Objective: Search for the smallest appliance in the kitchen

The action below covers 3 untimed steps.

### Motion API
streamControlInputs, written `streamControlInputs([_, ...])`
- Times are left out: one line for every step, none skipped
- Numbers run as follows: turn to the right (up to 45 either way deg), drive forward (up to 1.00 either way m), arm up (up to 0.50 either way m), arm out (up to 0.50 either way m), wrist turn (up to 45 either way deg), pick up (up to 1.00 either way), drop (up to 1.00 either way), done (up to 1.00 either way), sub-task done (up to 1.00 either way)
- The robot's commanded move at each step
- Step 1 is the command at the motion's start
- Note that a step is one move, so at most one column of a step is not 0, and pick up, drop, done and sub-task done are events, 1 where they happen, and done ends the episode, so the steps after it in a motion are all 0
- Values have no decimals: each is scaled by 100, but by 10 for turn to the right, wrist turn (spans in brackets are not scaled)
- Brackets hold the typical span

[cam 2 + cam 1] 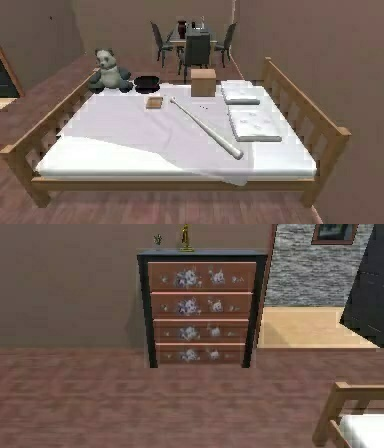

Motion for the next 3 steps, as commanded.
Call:
streamControlInputs([210,0,0,0,0,0,0,0,0])
streamControlInputs([0,100,0,0,0,0,0,0,0])
streamControlInputs([60,0,0,0,0,0,0,0,0])
